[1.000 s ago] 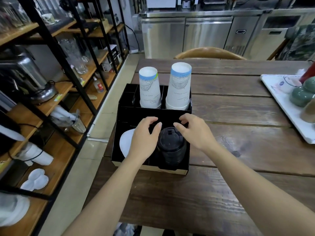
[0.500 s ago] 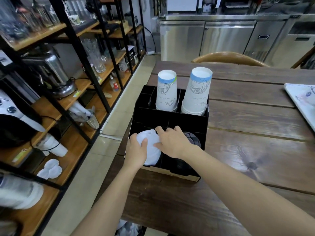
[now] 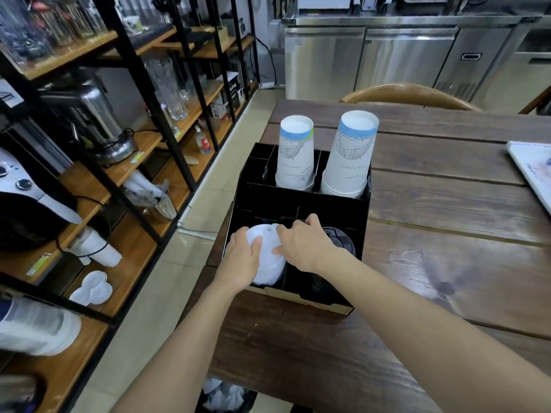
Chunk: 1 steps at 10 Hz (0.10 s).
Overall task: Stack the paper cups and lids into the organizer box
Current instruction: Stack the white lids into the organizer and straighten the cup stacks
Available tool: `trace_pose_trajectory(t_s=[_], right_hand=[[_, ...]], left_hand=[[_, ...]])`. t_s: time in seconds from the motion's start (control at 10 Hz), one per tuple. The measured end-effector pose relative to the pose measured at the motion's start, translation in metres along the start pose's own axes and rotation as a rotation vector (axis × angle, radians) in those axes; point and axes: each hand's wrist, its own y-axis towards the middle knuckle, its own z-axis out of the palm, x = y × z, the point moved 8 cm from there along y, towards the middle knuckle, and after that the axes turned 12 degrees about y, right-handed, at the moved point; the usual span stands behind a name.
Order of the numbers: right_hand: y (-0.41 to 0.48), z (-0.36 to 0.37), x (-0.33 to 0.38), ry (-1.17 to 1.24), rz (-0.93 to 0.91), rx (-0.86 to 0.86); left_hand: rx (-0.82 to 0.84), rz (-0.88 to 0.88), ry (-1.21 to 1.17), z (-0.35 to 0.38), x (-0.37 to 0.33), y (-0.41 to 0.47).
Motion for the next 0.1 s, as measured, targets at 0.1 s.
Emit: trace_pose_trajectory(t_s=[0.1], right_hand=[[-0.0027, -0.0087, -0.004, 0.097, -0.005, -0.026]], left_hand=[[0.009, -0.029, 0.017, -0.0021, 0.0011, -0.0012]])
